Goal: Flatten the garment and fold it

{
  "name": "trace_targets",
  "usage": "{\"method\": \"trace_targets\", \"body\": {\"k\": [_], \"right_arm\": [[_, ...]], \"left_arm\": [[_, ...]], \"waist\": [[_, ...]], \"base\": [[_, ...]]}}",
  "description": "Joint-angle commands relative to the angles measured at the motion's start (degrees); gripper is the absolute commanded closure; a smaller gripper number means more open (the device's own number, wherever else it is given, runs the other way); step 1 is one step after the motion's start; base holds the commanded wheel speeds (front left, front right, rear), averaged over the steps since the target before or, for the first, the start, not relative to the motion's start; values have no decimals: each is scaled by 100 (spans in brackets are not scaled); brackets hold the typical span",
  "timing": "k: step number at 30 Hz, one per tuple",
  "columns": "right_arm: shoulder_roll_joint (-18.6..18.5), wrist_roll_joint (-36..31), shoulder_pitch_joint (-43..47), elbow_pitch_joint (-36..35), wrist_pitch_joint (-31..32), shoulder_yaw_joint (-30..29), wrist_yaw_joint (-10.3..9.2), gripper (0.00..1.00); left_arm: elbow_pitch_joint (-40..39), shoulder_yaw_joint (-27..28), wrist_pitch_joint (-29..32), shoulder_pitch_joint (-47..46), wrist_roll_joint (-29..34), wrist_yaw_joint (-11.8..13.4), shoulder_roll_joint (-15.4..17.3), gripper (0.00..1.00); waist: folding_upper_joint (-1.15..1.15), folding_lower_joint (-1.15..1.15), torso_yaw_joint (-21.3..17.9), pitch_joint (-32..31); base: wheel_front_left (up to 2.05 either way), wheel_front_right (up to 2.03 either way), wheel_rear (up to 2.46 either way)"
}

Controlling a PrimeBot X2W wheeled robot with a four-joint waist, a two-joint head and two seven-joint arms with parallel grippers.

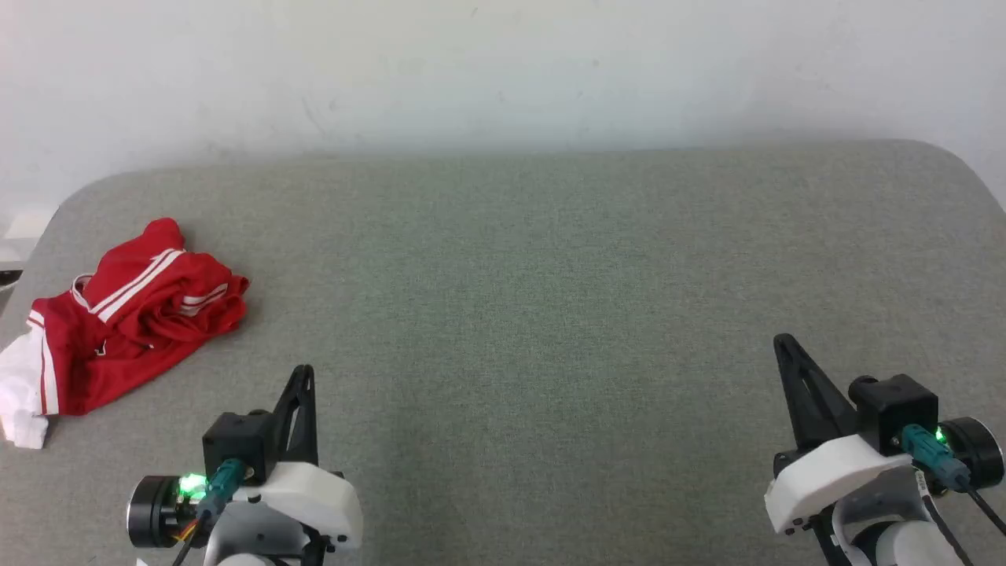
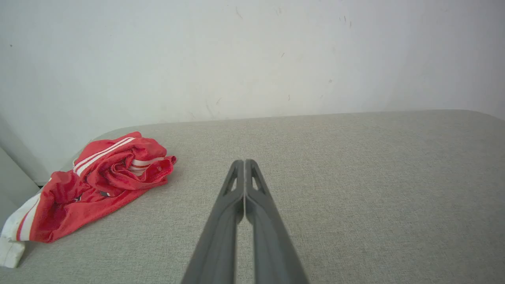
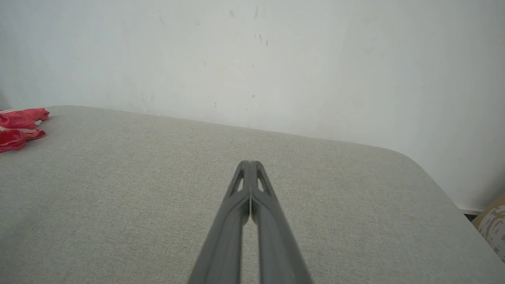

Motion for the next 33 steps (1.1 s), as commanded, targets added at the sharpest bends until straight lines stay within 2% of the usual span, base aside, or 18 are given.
{"method": "trace_targets", "body": {"k": [1,33], "right_arm": [[19,-43,53,-32,3,-1,-12,100],[19,-43,53,-32,3,-1,-12,100]], "left_arm": [[-34,23,2,-69,37,-48,-2,100],[-34,23,2,-69,37,-48,-2,100]], "waist": [[-1,0,0,0],[-1,0,0,0]], "base": [[0,0,0],[0,0,0]]}}
